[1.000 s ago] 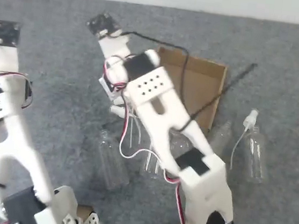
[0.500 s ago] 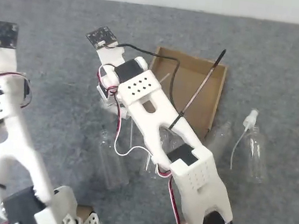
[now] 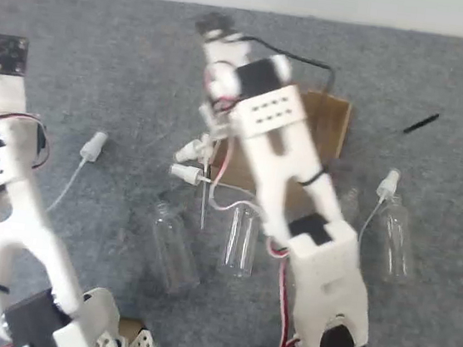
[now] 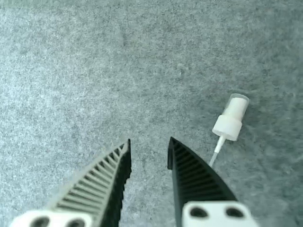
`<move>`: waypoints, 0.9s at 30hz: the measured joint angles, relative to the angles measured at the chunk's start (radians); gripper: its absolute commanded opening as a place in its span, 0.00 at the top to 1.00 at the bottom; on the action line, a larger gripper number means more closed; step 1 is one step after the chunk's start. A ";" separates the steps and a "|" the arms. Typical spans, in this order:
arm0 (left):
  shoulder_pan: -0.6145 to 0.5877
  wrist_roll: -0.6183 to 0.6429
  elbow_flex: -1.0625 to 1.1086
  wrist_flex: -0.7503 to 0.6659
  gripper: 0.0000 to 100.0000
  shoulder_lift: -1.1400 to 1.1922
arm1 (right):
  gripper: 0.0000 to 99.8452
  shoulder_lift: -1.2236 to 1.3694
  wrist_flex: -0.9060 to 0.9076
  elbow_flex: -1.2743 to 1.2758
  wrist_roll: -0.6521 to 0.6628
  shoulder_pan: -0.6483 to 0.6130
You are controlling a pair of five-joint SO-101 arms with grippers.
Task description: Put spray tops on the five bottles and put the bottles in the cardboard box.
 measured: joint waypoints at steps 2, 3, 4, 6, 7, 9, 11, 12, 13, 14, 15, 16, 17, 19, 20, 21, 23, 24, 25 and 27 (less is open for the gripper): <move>0.000 -0.008 0.000 0.003 0.88 0.000 | 0.74 -0.092 0.000 0.120 0.048 0.046; 0.000 -0.021 0.000 0.003 0.88 0.000 | 0.74 -0.144 0.000 0.192 0.078 0.075; 0.000 -0.031 0.000 0.003 0.88 0.000 | 0.74 -0.201 0.000 0.261 0.103 0.112; 0.002 -0.040 0.000 0.003 0.88 0.000 | 0.74 -0.315 0.000 0.390 0.147 0.210; 0.002 -0.043 0.000 0.003 0.88 0.000 | 0.74 -0.364 0.000 0.436 0.170 0.267; 0.000 -0.046 0.000 0.003 0.88 0.000 | 0.74 -0.440 0.000 0.489 0.213 0.394; 0.000 -0.046 0.000 0.003 0.88 0.000 | 0.74 -0.470 -0.003 0.496 0.244 0.522; 0.000 -0.046 0.000 0.003 0.88 0.000 | 0.74 -0.471 -0.008 0.496 0.256 0.575; 0.000 -0.046 0.000 0.003 0.88 0.000 | 0.74 -0.470 -0.014 0.499 0.269 0.624; 0.000 -0.046 0.000 0.003 0.88 0.000 | 0.74 -0.463 -0.032 0.503 0.279 0.663; 0.000 -0.046 0.000 0.003 0.88 0.000 | 0.74 -0.448 -0.051 0.503 0.282 0.692; 0.000 -0.046 0.008 0.003 0.88 0.000 | 0.74 -0.425 -0.068 0.503 0.285 0.715; 0.000 -0.046 0.018 0.003 0.88 0.000 | 0.74 -0.393 -0.086 0.503 0.285 0.733; 0.002 -0.046 0.032 0.003 0.88 0.000 | 0.74 -0.315 -0.135 0.503 0.284 0.755; 0.002 -0.046 0.032 0.003 0.88 0.000 | 0.74 -0.273 -0.164 0.503 0.272 0.758; 0.002 -0.046 0.032 0.003 0.88 0.000 | 0.74 -0.233 -0.193 0.503 0.255 0.758; 0.000 -0.046 0.032 0.003 0.88 0.000 | 0.74 -0.164 -0.255 0.505 0.227 0.758; 0.000 -0.046 0.032 0.003 0.88 0.000 | 0.74 -0.137 -0.279 0.505 0.216 0.758; 0.000 -0.046 0.032 0.003 0.88 0.000 | 0.74 -0.112 -0.299 0.505 0.209 0.758; 0.000 -0.046 0.032 0.003 0.88 0.000 | 0.74 -0.069 -0.330 0.505 0.199 0.758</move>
